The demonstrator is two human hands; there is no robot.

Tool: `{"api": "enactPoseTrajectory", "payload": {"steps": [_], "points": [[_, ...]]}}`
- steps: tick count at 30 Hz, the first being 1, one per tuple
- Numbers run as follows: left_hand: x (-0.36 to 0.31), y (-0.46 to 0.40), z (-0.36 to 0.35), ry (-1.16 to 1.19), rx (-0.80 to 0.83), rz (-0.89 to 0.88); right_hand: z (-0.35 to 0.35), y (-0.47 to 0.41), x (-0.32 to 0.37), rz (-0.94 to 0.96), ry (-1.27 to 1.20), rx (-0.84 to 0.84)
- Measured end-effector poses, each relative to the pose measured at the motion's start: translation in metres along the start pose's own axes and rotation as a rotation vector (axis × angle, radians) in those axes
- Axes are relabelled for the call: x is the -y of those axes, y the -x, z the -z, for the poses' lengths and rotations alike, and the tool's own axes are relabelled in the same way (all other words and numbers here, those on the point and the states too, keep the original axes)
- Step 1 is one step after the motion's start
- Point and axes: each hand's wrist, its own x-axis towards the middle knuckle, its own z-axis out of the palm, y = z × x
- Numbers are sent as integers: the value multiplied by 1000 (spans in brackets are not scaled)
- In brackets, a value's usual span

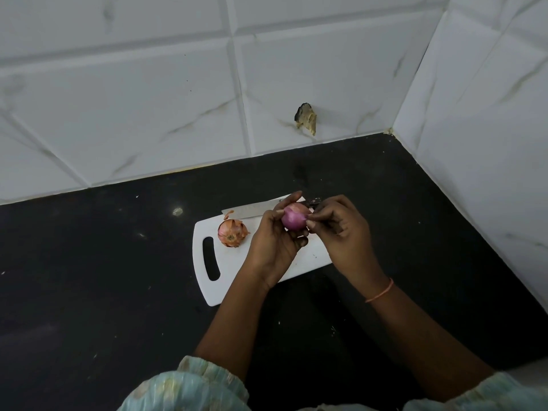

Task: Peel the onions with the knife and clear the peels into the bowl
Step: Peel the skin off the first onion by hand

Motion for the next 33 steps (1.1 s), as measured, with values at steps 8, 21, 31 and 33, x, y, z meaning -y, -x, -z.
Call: {"api": "enactPoseTrajectory", "payload": {"steps": [8, 21, 31, 33], "points": [[-4, 2, 0, -116, -41, -58, 7, 0, 1, -23, 75, 58], [-7, -1, -10, -369, -139, 86, 8, -6, 17, -306, -237, 190], [-3, -1, -12, -150, -88, 68, 4, -8, 24, -619, -649, -22], [-2, 0, -12, -129, -92, 47, 3, -8, 23, -647, -712, -70]]}}
